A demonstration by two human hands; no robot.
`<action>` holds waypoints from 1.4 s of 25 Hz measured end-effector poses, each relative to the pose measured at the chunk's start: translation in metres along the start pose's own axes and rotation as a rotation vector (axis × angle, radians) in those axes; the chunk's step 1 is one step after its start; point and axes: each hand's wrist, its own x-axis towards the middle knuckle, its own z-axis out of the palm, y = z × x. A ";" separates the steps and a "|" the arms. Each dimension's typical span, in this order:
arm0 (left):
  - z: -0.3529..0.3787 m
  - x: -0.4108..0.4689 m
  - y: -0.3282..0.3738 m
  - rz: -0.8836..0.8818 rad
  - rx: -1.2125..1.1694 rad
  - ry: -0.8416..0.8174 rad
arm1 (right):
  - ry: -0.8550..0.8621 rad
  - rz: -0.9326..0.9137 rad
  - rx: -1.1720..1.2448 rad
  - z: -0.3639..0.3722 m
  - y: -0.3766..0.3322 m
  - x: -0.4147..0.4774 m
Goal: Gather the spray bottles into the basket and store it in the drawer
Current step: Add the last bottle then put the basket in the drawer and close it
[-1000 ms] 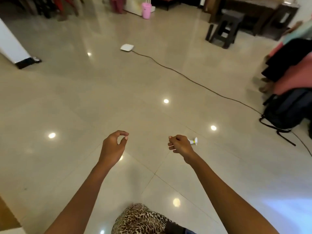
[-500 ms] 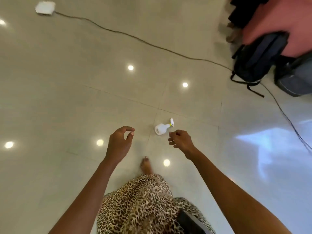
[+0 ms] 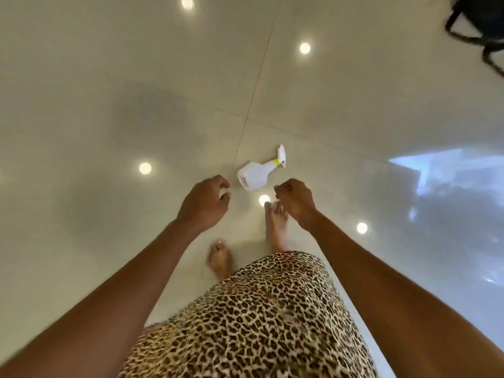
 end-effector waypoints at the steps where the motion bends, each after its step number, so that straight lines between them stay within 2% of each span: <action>1: 0.025 0.031 -0.015 -0.035 0.013 -0.033 | -0.010 -0.001 -0.043 0.013 0.010 0.039; 4: 0.094 0.107 -0.050 -0.127 0.014 -0.101 | 0.019 0.032 -0.071 0.040 0.033 0.146; 8: 0.164 0.178 -0.073 -0.260 -0.212 -0.061 | 0.136 0.100 -0.034 0.055 0.061 0.250; 12: 0.202 0.214 -0.080 -0.488 -0.643 -0.021 | 0.214 0.041 -0.093 0.064 0.082 0.296; 14: 0.205 0.219 -0.078 -0.493 -0.783 -0.021 | 0.267 0.006 -0.058 0.067 0.082 0.301; 17: 0.195 0.214 -0.077 -0.464 -0.829 0.006 | 0.215 0.100 0.137 0.062 0.072 0.299; 23: 0.121 0.169 -0.051 -0.385 -0.907 -0.019 | 0.139 0.113 0.377 0.027 0.013 0.232; 26: 0.060 0.121 -0.017 -0.354 -0.970 0.026 | 0.138 -0.011 0.433 -0.002 -0.043 0.169; 29: -0.003 0.052 0.013 -0.346 -1.071 0.076 | 0.045 -0.144 0.428 -0.033 -0.101 0.087; 32: -0.062 -0.027 0.042 -0.343 -0.956 0.251 | -0.122 -0.347 0.384 -0.065 -0.165 -0.004; 34: -0.088 -0.077 0.064 -0.374 -0.726 0.444 | -0.170 -0.490 0.218 -0.078 -0.199 -0.071; 35: -0.095 -0.096 0.074 -0.324 -0.627 0.528 | -0.156 -0.583 0.106 -0.082 -0.212 -0.099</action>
